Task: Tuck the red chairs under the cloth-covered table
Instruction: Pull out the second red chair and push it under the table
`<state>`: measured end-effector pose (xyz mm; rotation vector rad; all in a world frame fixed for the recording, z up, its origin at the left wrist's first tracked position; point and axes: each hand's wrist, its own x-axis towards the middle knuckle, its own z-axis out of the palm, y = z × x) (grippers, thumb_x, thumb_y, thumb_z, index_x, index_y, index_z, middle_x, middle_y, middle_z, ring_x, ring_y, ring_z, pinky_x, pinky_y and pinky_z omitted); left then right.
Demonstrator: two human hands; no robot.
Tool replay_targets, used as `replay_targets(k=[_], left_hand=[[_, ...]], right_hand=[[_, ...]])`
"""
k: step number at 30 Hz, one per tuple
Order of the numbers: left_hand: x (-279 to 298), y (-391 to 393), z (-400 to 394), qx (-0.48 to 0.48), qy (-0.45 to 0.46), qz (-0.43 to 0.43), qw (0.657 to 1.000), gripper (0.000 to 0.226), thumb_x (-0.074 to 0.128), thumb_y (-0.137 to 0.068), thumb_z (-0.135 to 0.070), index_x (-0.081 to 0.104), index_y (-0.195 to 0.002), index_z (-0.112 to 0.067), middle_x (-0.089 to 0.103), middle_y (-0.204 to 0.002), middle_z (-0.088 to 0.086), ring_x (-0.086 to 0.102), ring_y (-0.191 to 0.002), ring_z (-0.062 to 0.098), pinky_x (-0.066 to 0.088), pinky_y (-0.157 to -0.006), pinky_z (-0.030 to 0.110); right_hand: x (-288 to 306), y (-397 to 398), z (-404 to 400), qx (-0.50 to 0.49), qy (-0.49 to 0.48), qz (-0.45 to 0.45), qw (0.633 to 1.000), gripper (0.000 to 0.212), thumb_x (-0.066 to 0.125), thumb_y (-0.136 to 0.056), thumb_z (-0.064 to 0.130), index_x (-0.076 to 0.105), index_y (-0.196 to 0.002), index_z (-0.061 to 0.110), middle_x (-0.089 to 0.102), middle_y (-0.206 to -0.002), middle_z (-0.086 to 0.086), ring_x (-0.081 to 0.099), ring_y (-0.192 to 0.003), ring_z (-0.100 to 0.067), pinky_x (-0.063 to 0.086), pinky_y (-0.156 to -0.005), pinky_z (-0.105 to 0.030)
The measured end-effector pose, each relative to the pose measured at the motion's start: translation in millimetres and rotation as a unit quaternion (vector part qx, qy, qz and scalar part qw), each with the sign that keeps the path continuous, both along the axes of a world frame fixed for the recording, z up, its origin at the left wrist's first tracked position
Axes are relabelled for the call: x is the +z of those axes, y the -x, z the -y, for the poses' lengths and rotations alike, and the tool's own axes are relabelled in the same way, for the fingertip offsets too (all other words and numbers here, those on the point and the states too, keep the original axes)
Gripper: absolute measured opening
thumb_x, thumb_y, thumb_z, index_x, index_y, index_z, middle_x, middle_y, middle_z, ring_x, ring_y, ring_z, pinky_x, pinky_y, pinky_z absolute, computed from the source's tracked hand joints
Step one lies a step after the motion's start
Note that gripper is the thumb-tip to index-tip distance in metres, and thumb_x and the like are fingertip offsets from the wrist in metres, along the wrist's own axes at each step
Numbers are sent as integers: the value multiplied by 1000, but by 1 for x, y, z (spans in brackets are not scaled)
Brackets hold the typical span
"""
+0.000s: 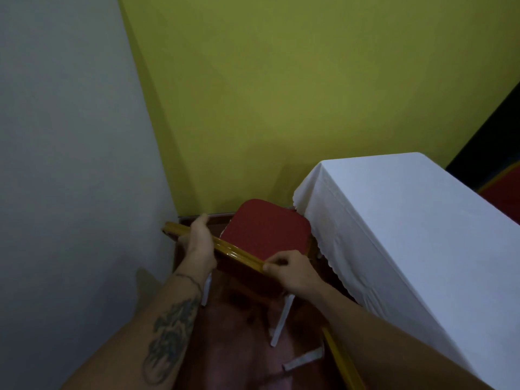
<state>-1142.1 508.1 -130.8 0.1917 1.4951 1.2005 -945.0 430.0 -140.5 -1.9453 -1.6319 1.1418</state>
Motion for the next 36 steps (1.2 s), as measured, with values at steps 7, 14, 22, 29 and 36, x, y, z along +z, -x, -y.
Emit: replay_targets(k=[7,14,22,29,36], left_hand=[[0,-3,-3,-68,32,-148,986,95,63,-74,-8,7,-151,-8,50,-131,20,58,-104,34,56,-94,51],[-10,21,-16,-116,28,-171,978,103,63,-62,-13,9,-149,-10,56,-119,16,64,-102,34,58,-91,49],[-28,77,-50,-211,33,-227,950,96,70,-52,-23,25,-137,-13,64,-116,18,69,-100,37,60,-84,55],[-20,103,-69,-267,-2,-219,939,76,72,-61,-12,46,-131,4,67,-113,25,73,-84,35,64,-67,45],[-16,95,-79,-310,-44,-215,925,38,62,-74,5,59,-111,3,59,-90,20,61,-66,30,59,-72,47]], right_hand=[[-7,-7,-29,-73,90,-3,993,46,60,-97,13,44,-54,18,40,-55,3,38,-55,-15,34,-61,-31],[-50,11,-39,-187,270,-97,940,34,41,-99,32,57,-108,3,60,-113,-18,63,-91,-33,56,-64,-38],[-65,55,-27,-357,359,-318,802,25,44,-100,12,54,-120,1,54,-114,-17,61,-111,-33,61,-44,-33],[-67,105,-26,-339,406,-252,810,39,41,-109,35,51,-86,5,54,-79,-9,55,-62,-17,47,-32,-19],[-67,120,-20,-342,407,-246,810,50,32,-109,45,51,-86,6,55,-79,-9,54,-58,-16,47,-31,-19]])
